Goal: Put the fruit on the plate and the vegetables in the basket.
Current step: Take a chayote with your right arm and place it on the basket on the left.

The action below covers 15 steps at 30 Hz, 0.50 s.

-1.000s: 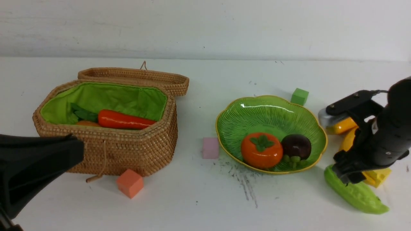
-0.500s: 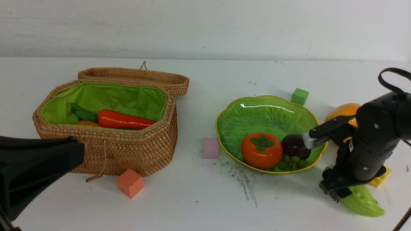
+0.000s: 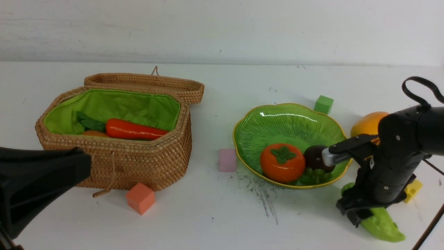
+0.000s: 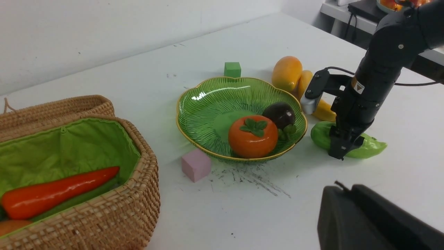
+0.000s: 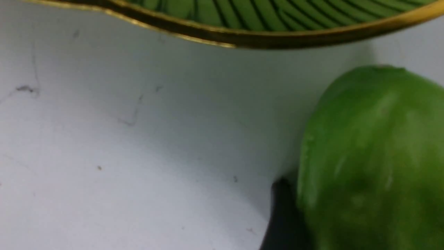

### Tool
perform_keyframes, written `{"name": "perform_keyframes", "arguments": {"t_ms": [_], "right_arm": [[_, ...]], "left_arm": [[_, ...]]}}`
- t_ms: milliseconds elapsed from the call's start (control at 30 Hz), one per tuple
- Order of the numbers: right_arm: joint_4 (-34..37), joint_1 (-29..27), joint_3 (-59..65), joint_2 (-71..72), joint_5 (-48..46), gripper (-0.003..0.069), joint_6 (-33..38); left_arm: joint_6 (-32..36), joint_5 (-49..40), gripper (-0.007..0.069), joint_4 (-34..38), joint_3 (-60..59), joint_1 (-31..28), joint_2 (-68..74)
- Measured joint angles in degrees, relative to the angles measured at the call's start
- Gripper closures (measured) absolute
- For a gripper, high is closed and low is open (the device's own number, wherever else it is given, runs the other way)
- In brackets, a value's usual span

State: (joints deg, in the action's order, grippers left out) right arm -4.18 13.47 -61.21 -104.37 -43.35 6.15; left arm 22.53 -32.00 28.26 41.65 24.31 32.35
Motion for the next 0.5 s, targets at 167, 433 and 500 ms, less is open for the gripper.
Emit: {"name": "perform_keyframes", "arguments": {"t_ms": [167, 433, 500], "right_arm": [[0.1, 0.0, -0.1, 0.3, -0.7, 0.0219, 0.0], [0.5, 0.0, -0.2, 9.9, -9.3, 0.0219, -7.5], [2.1, 0.0, -1.0, 13.6, -10.9, 0.0219, -8.2]], "left_arm": [[0.0, -0.1, 0.0595, 0.0, 0.0, 0.0, 0.0], [0.0, -0.4, 0.0596, 0.0, 0.0, 0.0, 0.0], [0.0, -0.4, 0.0596, -0.1, 0.0, 0.0, 0.0]]}}
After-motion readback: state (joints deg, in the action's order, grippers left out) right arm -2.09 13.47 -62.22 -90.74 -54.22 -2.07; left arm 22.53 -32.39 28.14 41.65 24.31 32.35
